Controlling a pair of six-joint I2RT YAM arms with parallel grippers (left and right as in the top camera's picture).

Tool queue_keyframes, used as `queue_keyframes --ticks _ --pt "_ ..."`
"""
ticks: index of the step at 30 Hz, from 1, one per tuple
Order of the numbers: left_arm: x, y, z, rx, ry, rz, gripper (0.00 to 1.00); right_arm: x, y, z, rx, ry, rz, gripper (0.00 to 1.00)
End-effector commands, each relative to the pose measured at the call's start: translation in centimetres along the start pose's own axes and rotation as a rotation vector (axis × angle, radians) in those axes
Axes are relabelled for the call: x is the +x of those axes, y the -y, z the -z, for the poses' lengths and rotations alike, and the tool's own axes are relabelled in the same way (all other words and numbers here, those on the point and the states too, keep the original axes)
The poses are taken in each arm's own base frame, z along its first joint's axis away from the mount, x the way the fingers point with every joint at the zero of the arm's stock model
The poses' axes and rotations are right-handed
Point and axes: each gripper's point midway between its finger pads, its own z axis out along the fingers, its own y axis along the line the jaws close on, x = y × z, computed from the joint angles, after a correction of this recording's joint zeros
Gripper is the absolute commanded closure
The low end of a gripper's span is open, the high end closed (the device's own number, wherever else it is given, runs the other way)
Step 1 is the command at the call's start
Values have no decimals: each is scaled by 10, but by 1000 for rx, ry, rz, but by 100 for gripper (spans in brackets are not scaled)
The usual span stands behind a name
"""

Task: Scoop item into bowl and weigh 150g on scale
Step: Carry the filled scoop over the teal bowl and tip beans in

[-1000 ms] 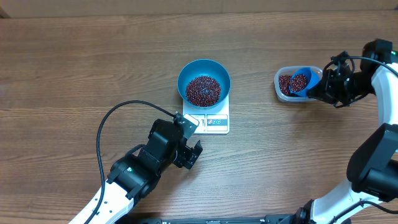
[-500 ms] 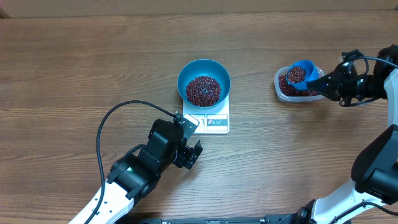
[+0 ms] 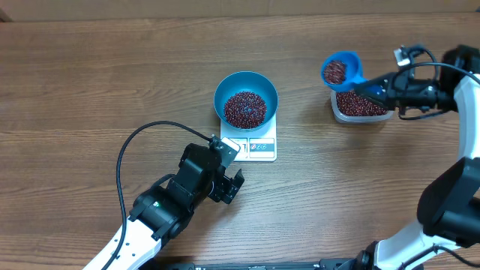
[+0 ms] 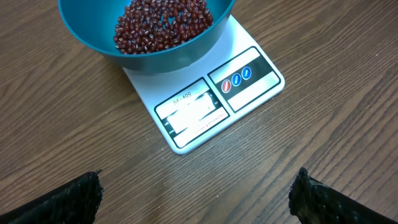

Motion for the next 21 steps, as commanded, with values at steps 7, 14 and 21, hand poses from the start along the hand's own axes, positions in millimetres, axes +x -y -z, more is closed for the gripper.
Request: queue_keyframes --ticks 7,14,21 --pt "4 -3 -2 -12 -10 5 1 12 -97 -48 -8 -68 238 96" --pt "4 -3 -2 -12 -10 5 0 20 -87 -106 255 -109 295 96" --pt "4 -3 -2 -12 -10 5 0 36 -75 -142 541 -111 429 96"
